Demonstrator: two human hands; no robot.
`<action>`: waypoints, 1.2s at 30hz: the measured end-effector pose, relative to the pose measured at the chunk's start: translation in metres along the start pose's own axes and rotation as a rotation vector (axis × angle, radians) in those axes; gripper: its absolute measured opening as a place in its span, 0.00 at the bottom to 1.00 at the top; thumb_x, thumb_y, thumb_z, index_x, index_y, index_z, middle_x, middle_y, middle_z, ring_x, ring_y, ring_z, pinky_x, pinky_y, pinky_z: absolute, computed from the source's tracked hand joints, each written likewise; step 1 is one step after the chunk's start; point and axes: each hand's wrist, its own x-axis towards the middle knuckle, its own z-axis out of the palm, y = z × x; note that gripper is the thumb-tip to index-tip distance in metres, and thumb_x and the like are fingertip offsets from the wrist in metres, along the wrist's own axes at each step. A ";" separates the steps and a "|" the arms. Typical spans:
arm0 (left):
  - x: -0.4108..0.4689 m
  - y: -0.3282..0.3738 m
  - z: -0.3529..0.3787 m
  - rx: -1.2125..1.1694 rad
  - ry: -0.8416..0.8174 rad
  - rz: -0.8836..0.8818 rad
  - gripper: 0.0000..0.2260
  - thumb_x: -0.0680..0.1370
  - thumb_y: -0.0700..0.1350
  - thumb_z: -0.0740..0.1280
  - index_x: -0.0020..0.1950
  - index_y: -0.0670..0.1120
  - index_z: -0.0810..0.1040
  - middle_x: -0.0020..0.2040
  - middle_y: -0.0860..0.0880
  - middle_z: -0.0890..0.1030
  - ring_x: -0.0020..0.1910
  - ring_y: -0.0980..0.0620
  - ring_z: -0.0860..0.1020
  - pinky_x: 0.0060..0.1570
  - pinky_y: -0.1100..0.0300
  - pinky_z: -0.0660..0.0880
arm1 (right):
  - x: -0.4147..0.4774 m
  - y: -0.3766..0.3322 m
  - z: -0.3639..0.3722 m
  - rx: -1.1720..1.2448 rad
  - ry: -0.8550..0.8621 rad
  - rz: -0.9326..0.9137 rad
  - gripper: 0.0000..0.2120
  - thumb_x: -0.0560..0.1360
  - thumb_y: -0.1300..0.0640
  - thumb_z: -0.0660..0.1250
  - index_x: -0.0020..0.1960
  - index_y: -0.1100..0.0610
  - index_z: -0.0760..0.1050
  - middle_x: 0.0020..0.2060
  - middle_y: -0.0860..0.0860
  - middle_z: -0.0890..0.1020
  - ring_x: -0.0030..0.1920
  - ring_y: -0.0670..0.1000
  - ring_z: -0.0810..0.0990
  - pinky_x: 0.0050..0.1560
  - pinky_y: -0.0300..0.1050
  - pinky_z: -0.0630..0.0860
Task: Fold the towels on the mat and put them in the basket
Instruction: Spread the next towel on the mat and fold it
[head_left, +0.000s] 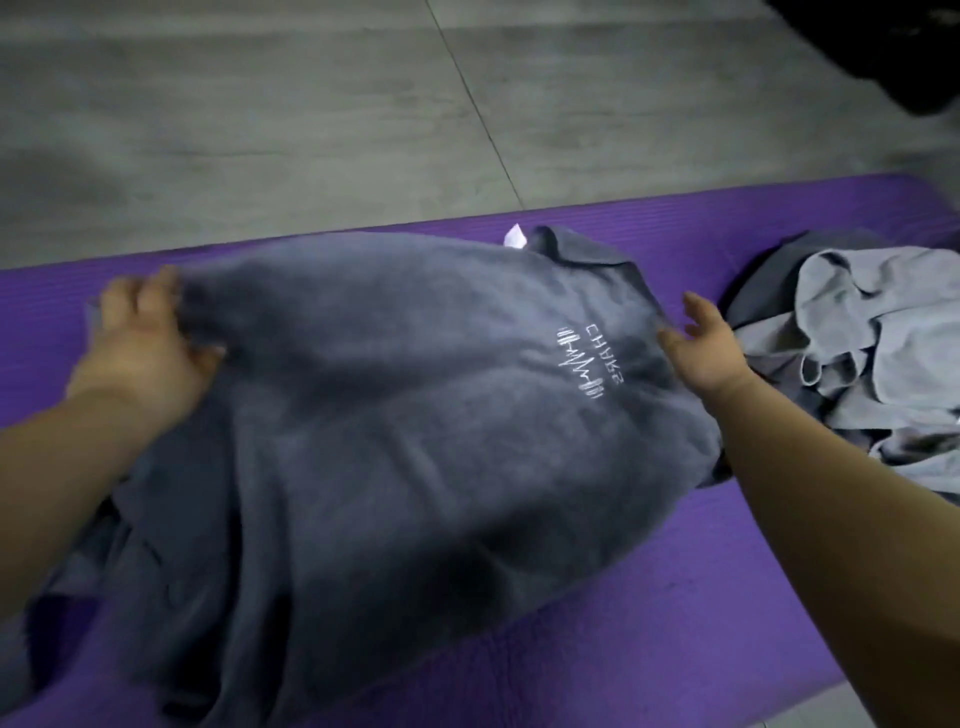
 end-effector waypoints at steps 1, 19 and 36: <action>-0.013 0.004 0.004 0.085 0.002 0.095 0.28 0.72 0.41 0.68 0.69 0.38 0.63 0.68 0.33 0.62 0.64 0.30 0.66 0.61 0.38 0.66 | -0.002 0.010 -0.005 -0.118 0.007 0.028 0.24 0.76 0.64 0.61 0.70 0.66 0.60 0.68 0.62 0.67 0.68 0.59 0.67 0.66 0.43 0.60; -0.162 0.011 0.068 -0.005 -0.498 0.997 0.08 0.63 0.47 0.55 0.39 0.56 0.69 0.31 0.61 0.76 0.37 0.62 0.69 0.34 0.72 0.67 | -0.076 0.098 -0.058 0.013 0.308 0.502 0.08 0.74 0.62 0.60 0.37 0.63 0.73 0.21 0.57 0.69 0.13 0.41 0.67 0.13 0.32 0.59; -0.127 -0.219 -0.063 -0.081 -0.303 0.002 0.32 0.68 0.48 0.74 0.68 0.43 0.67 0.66 0.40 0.71 0.66 0.42 0.68 0.67 0.55 0.61 | -0.149 -0.107 0.111 -0.617 -0.242 -0.419 0.21 0.75 0.58 0.62 0.67 0.60 0.68 0.66 0.60 0.69 0.65 0.62 0.66 0.66 0.48 0.58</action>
